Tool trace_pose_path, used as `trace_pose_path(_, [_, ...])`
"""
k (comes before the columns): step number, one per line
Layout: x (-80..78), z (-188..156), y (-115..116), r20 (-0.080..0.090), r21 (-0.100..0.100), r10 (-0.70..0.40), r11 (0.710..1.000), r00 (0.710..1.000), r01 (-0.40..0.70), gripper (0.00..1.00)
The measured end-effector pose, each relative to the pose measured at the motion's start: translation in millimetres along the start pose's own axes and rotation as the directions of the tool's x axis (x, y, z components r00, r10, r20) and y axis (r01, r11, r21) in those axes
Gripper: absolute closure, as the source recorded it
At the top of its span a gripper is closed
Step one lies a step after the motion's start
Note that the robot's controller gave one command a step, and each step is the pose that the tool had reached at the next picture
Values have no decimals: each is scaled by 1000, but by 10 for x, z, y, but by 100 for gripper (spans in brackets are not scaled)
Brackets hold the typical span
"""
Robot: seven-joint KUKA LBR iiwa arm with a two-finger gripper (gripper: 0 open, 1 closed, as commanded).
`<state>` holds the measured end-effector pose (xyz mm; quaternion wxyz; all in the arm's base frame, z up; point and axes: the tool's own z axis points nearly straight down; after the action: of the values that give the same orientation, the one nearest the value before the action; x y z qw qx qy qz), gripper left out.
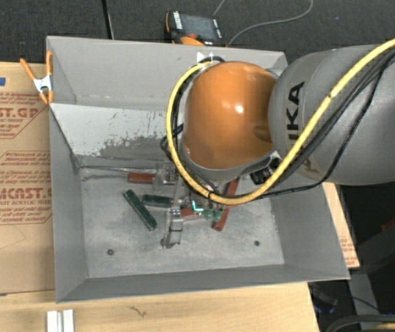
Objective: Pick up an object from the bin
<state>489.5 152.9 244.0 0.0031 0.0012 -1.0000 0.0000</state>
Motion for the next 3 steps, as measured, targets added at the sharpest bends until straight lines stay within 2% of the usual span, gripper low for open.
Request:
trace_pose_path(1, [-722,1780,-493,2,0,134,991,991,-134,0])
trace_pose_path(2, [-555,1433,-314,6,-4,250,968,968,-250,0])
trace_pose_path(3, [-683,1440,-391,7,-4,399,917,917,-399,0])
